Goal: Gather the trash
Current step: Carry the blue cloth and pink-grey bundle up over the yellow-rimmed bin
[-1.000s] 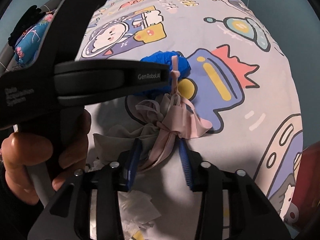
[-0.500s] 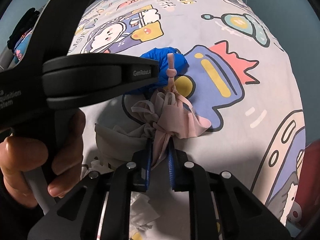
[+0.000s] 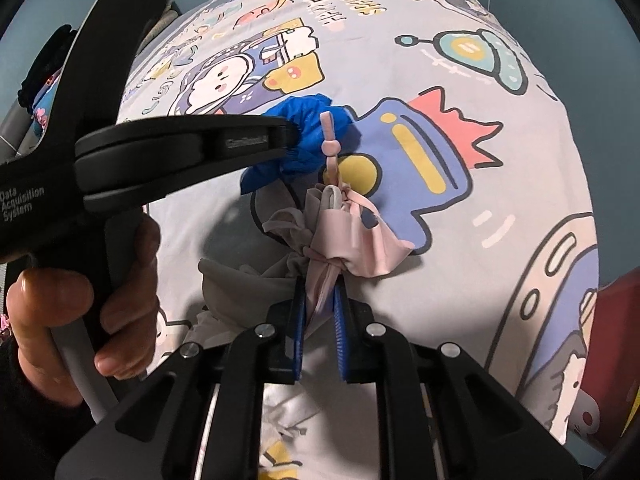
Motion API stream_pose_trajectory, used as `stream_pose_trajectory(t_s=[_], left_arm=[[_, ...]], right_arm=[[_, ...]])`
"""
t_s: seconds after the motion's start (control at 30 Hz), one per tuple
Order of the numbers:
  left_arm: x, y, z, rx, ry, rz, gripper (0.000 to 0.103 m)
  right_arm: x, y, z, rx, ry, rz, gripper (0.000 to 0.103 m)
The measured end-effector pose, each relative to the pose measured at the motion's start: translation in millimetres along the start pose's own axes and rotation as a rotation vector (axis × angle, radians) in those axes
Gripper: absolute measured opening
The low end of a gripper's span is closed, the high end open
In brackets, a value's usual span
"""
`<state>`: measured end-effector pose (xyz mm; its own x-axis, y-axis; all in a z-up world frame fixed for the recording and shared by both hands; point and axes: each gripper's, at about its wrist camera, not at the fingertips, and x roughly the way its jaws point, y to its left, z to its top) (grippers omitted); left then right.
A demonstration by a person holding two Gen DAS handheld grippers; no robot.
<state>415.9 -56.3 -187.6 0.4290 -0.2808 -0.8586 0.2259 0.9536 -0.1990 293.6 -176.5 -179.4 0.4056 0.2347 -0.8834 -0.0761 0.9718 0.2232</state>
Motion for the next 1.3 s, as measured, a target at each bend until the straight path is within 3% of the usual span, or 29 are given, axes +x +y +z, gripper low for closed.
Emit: stream_pose_trajectory(t_s=[0.43, 0.8, 0.97, 1.3], left_arm=[[-44.1, 8.5, -21.0, 0.002, -0.042, 0.004, 0.011], [-92.8, 17.5, -30.8, -0.002, -0.097, 0.013, 0.011], [-108.1, 3.0, -33.1, 0.011, -0.105, 0.020, 0.011], [-121.1, -62.7, -37.8, 0.097, -0.111, -0.053, 0.011]], right_arm=[[-35.5, -30.0, -8.6, 0.035, -0.021, -0.028, 0.012], [-103.6, -56.5, -23.1, 0.059, -0.122, -0.055, 0.012], [-135.6, -71.9, -25.6, 0.075, -0.178, -0.076, 0.012], [-166.1, -111.8, -34.4, 0.138, -0.227, -0.120, 0.012]])
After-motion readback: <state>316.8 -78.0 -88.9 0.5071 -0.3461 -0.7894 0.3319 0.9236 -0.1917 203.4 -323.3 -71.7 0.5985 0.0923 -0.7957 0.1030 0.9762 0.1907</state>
